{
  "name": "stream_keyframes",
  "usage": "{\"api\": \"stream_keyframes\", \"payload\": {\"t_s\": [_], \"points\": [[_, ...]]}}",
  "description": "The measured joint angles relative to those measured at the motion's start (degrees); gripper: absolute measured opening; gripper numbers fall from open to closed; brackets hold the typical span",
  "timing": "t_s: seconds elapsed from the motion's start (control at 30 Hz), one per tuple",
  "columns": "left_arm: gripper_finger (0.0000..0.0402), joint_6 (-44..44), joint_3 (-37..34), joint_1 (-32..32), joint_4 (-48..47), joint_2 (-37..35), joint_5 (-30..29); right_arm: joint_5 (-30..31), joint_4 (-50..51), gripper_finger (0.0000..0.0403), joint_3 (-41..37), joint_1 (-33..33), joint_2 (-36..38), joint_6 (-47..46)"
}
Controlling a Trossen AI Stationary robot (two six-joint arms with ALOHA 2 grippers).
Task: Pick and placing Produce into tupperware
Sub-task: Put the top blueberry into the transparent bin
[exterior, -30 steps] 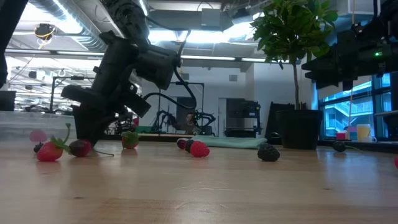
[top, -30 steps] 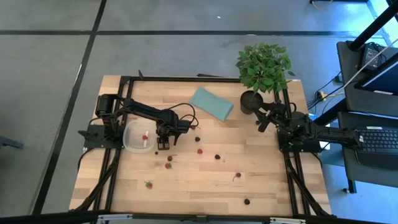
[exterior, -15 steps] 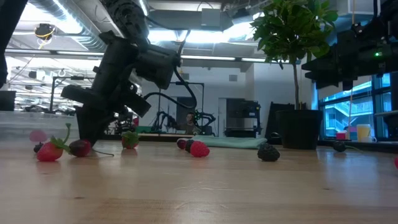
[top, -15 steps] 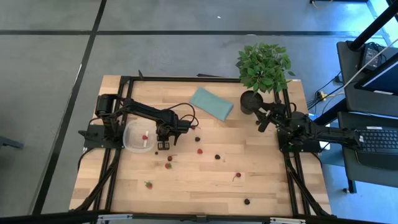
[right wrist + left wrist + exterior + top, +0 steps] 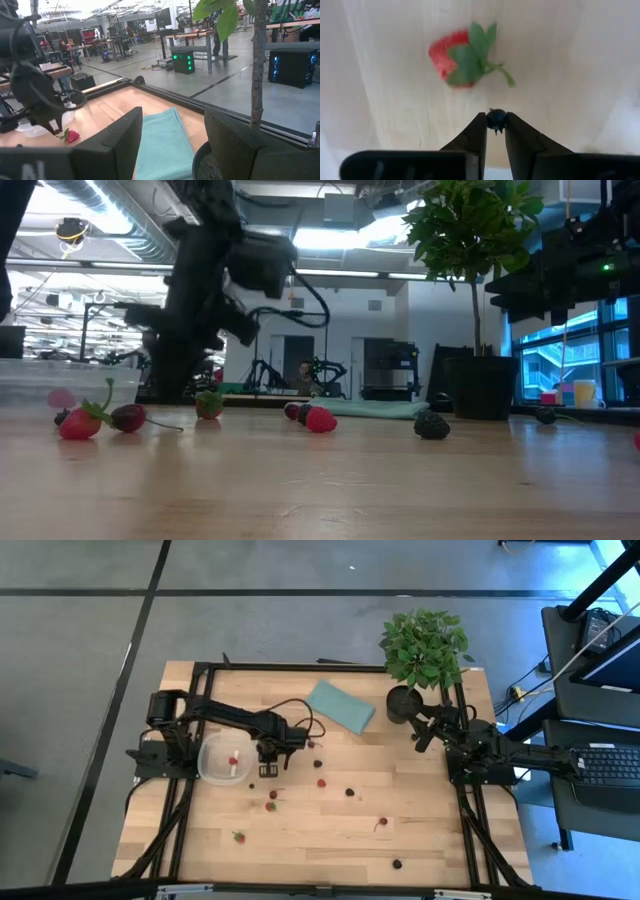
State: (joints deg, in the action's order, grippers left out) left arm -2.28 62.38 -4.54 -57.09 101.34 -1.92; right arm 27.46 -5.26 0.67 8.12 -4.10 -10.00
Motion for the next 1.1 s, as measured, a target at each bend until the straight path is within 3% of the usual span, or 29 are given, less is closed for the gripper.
{"api": "stream_keyframes", "payload": {"t_s": [0.33, 0.7, 1.1], "points": [[0.0043, -3.64, 0.55, -1.39, -6.93, -10.47, 0.15, 0.00, -0.04, 0.0217, 0.00, 0.00, 0.00, -0.02], [0.0037, -21.46, 0.52, -1.57, -21.70, -21.04, -4.42, 0.02, -0.08, 0.0217, 0.00, 0.02, 0.00, 0.06], [0.0041, -26.10, -15.89, -1.73, -11.49, -22.73, 0.15, 0.01, -0.01, 0.0217, 0.00, 0.02, 0.00, 0.11]]}}
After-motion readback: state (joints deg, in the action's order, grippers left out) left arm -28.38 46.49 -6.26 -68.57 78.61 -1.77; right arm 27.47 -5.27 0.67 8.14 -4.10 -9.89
